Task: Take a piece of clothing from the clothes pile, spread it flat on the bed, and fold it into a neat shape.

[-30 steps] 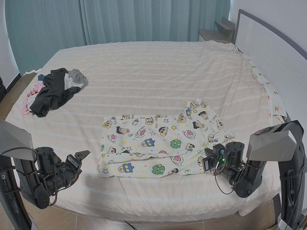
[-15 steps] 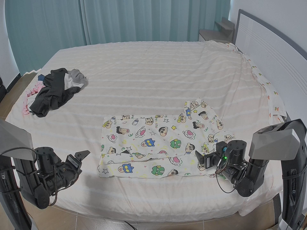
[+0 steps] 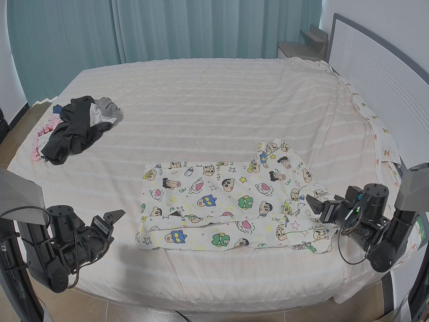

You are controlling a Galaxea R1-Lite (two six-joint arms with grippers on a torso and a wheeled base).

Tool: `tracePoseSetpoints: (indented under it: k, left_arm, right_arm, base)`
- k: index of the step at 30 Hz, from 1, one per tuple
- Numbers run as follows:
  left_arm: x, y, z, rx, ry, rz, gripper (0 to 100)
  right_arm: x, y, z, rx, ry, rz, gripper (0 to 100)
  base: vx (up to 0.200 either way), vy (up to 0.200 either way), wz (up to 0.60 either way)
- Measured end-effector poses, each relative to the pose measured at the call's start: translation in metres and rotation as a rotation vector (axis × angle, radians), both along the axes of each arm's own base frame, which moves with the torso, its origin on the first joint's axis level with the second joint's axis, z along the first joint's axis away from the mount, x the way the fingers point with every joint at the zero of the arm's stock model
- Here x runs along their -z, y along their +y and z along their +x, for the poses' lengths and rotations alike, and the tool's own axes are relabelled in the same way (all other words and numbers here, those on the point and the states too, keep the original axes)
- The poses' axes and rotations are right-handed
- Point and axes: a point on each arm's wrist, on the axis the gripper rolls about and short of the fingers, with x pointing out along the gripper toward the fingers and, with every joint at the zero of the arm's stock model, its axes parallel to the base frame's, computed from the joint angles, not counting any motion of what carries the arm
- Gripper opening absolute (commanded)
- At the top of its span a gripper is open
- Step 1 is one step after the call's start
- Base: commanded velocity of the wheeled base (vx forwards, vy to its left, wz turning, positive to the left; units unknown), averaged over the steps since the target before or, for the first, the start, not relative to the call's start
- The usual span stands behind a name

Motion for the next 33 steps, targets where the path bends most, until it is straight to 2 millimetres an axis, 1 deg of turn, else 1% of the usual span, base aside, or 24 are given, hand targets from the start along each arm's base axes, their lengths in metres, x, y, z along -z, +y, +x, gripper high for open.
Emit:
tracePoseSetpoints:
  k: [4, 8, 20, 32, 33]
  left_arm:
    - [0.000, 0.000, 0.000, 0.001, -0.001, 0.002, 100]
    - [0.000, -0.001, 0.000, 0.004, -0.001, 0.004, 100]
    - [0.000, -0.003, 0.001, -0.023, -0.006, 0.021, 100]
    - [0.000, -0.004, 0.001, -0.022, -0.004, 0.022, 100]
    - [0.000, -0.004, 0.001, -0.021, -0.005, 0.022, 100]
  right_arm:
    - [-0.006, -0.009, -0.014, 0.011, 0.017, 0.030, 100]
    - [-0.009, -0.012, -0.020, 0.016, 0.018, 0.035, 100]
    - [-0.012, -0.012, -0.022, 0.012, 0.010, 0.035, 100]
    - [-0.011, -0.011, -0.019, 0.008, 0.008, 0.033, 100]
    - [-0.011, -0.011, -0.019, 0.006, 0.010, 0.034, 100]
  base:
    - [0.200, 0.000, 0.00]
    - [0.200, 0.000, 0.00]
    - [0.000, 0.000, 0.00]
    - [0.000, -0.200, 0.00]
    - [0.000, 0.000, 0.00]
